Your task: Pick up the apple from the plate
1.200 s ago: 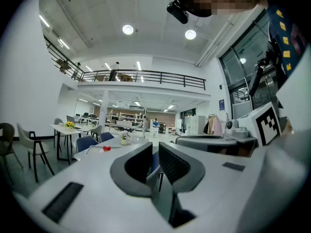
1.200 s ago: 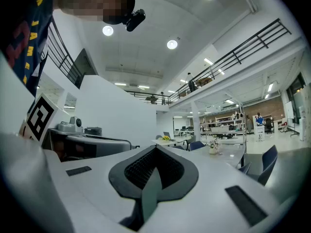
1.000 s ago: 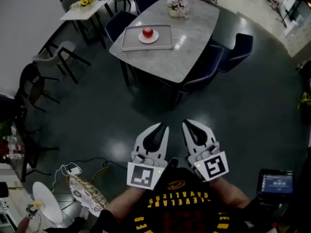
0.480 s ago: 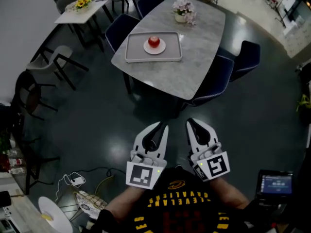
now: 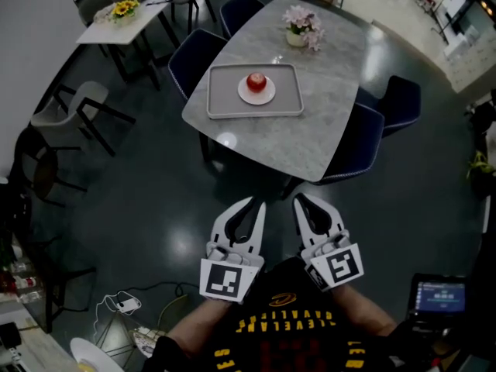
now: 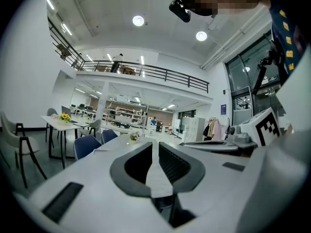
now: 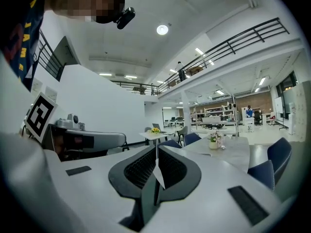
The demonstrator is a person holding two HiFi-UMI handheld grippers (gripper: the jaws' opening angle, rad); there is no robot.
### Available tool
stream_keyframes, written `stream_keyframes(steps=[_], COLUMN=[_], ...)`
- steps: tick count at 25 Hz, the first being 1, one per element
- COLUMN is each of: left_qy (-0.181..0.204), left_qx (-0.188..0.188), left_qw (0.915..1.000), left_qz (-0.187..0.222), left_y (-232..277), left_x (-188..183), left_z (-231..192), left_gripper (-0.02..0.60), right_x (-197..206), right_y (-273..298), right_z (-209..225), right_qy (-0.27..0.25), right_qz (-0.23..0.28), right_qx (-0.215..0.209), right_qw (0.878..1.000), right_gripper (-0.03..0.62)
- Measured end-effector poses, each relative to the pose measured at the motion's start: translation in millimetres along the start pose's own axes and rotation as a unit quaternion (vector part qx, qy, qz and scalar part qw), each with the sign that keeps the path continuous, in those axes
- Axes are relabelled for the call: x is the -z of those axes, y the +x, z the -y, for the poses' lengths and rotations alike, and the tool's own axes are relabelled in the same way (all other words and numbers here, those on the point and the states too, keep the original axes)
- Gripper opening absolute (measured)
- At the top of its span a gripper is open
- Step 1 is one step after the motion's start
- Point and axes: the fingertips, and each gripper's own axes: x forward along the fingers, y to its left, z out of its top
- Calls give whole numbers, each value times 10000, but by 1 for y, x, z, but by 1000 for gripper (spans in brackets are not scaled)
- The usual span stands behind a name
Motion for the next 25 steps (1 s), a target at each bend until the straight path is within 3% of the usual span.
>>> stream_keyframes(steps=[6,13,19,25], left_qy=[-133,-65,-78,38], left_qx=[-33,-378,-652,-764], left_qw=[9998,9987,9966,9961], left_qz=[-137,-321,-496,-437], left_y=[12,36,94,150], left_x=[3,9,-1,-20], left_z=[-19,-57,-97,-111], left_gripper=[43,43,43,43], right_x=[9,17,11,-7], right_y=[21,75,142,183], right_z=[11,22,61,109], right_qy=[66,355,522,609], right_qz=[-299,-286,-251,-199], right_qx=[115,-258,-643,-756], right_qw=[9995,9986,9962,9951], right_gripper=[6,6,6,6])
